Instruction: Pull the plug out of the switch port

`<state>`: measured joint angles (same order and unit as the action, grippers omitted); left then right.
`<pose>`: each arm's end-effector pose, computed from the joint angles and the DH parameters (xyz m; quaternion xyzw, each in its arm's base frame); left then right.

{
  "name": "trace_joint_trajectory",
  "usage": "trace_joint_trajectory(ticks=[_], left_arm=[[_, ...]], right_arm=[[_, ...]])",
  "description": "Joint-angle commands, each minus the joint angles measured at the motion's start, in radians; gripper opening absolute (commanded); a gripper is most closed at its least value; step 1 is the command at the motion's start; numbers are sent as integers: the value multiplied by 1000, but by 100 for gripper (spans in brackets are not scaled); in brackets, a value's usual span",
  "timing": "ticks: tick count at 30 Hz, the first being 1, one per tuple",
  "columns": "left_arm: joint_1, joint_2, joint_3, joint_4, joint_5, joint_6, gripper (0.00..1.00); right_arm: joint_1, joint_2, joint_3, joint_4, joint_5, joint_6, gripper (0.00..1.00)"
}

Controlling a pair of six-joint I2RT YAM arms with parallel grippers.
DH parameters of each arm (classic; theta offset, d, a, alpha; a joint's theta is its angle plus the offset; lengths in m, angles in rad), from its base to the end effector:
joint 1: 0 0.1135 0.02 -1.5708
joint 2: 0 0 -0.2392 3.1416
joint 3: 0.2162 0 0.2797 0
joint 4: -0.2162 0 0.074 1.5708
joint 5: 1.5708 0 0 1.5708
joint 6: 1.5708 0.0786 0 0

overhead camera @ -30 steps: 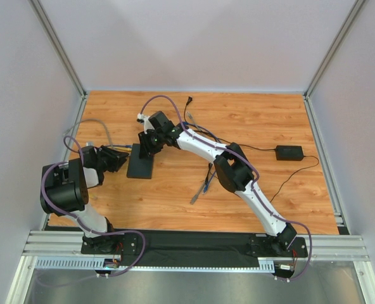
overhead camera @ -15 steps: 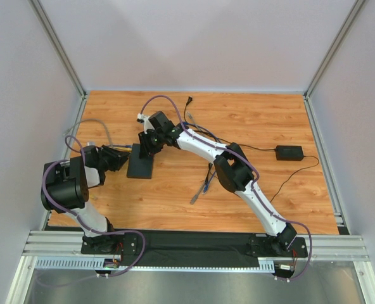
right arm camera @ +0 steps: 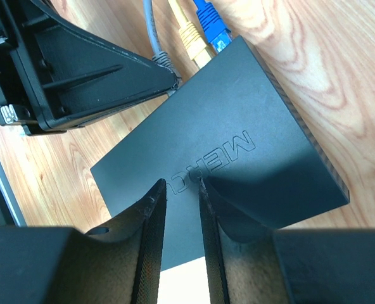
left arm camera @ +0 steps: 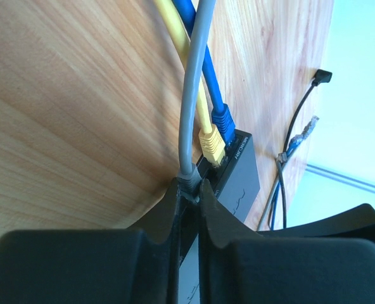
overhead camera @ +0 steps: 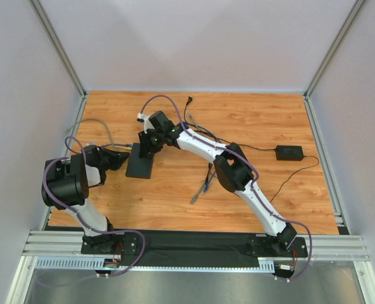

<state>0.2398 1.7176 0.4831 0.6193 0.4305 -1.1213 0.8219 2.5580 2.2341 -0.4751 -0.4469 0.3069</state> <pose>0.3192 0.0443 0.0281 -0.4695 0.7361 -0.3632 0.3254 0.3828 0.4617 0.1114 -0.3107 0.8524 0.3698 0.2003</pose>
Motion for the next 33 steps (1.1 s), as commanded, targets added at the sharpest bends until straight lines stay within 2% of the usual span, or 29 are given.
trace_joint_trajectory(ticks=[1,5,17,27,33], left_arm=[[-7,25,-34,-32,-72,22,9],[-7,37,-47,-1,-76,-20,0],[26,77,-80,120,-49,-110,0],[67,-47,-100,59,-144,-14,0],[79,-96,-106,109,-133,8,0]], right_arm=[[-3,41,36,-17,17,8,29],[-3,86,68,-39,13,37,27],[-26,128,62,-106,54,100,22],[-49,149,96,-148,60,75,23],[-56,166,134,-157,56,64,23]])
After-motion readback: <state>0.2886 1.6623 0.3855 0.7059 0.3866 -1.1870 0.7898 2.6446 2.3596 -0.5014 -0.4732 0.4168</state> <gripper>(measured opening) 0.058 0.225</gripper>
